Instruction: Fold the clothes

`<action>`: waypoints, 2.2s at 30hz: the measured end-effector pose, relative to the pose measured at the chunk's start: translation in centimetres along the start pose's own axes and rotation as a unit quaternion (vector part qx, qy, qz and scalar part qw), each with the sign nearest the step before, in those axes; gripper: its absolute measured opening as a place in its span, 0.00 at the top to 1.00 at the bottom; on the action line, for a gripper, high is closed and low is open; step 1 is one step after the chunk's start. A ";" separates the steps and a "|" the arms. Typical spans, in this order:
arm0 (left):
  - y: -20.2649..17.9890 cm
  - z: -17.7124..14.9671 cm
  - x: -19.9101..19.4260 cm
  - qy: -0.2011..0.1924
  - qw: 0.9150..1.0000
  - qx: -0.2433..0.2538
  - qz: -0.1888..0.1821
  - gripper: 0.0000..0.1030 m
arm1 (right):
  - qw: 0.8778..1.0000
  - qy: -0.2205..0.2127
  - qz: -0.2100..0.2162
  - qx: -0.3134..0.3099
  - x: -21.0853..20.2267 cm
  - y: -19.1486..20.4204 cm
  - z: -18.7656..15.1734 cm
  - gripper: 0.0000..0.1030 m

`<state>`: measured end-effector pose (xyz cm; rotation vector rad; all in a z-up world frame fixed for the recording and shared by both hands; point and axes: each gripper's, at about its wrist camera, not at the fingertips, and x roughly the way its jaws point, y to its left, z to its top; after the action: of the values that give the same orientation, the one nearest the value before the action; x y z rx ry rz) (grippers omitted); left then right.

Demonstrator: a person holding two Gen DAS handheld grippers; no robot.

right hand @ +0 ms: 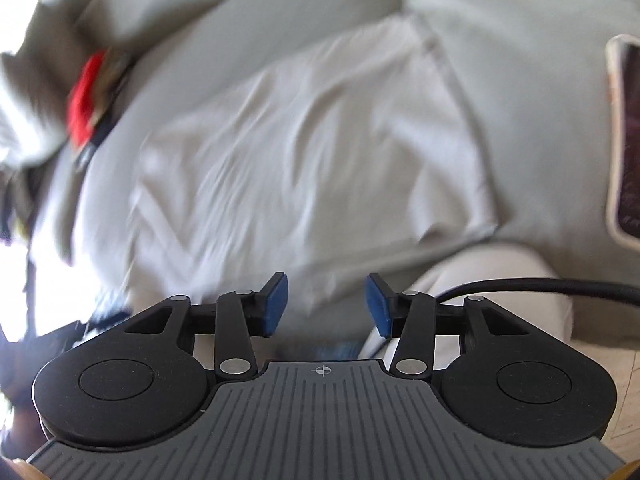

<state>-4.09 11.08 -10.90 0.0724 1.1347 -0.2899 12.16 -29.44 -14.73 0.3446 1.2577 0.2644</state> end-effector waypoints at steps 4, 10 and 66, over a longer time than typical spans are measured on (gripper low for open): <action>-0.4 1.9 2.7 -0.039 0.997 -0.071 -0.013 0.64 | 0.997 -0.061 -0.045 -0.022 3.2 0.3 1.1 0.75; -4.7 3.0 7.5 -0.051 0.998 -0.009 0.038 0.67 | 0.980 -0.055 -0.183 -0.052 5.9 -2.1 1.5 0.86; -2.7 0.6 2.7 -0.027 0.993 -0.095 0.061 0.60 | 0.959 -0.114 0.059 0.252 2.4 -5.0 -4.7 1.00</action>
<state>-3.18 7.84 -12.86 -0.0346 1.0950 -0.0746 8.39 -32.60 -20.04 0.8656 1.0643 -0.0026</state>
